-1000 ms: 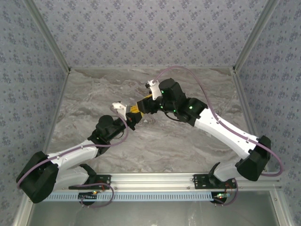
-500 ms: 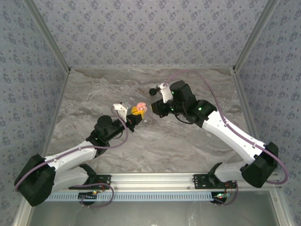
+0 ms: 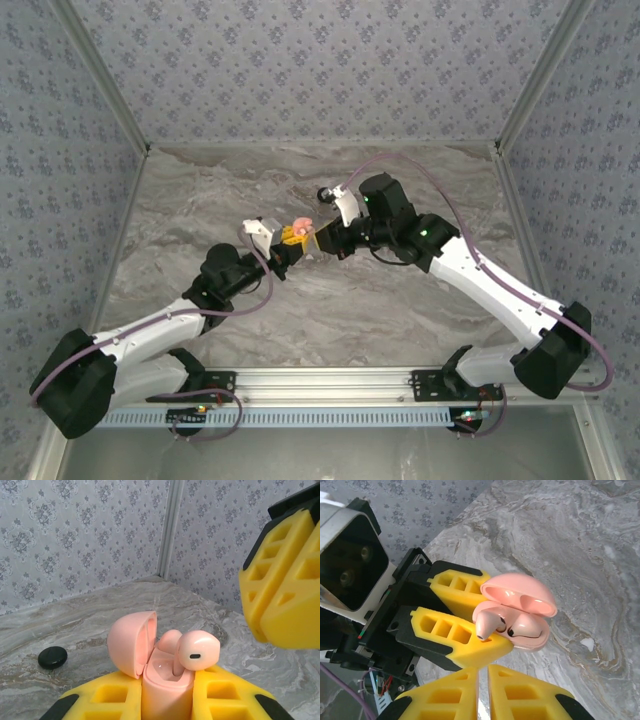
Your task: Insert wireless bluetooth earbuds into charging case
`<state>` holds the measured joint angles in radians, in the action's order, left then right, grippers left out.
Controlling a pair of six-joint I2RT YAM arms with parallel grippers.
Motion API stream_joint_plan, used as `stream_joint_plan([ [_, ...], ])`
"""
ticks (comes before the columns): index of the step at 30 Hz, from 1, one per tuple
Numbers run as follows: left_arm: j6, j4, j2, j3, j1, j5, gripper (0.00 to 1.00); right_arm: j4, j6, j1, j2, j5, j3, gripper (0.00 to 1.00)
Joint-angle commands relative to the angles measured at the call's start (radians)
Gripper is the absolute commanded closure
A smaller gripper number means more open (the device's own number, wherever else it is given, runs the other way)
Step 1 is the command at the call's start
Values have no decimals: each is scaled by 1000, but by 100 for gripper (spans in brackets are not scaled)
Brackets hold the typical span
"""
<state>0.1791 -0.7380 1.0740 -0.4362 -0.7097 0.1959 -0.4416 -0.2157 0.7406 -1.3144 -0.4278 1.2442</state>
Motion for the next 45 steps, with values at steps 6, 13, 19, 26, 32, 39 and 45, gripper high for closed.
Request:
stream_joint_plan([
  [6,-18,-20,-1,-39,-4,40,95,3,10,24,-42,-36,33,86],
  [13,-22,-18,5,-41,-4,53,95,10,1,27,-55,-27,44,86],
  [19,-27,-14,4,-37,-5,47,95,0,0,28,-47,14,46,86],
  [26,-29,1,-2,-36,-4,5,95,-29,0,26,-37,92,55,87],
  [32,-32,6,-3,-39,-4,16,95,-19,-9,25,-40,98,58,87],
  [39,-33,9,0,-43,-4,37,95,-5,-11,28,-52,56,69,86],
  [45,-33,8,5,-47,-4,55,95,1,-15,29,-66,37,77,86],
])
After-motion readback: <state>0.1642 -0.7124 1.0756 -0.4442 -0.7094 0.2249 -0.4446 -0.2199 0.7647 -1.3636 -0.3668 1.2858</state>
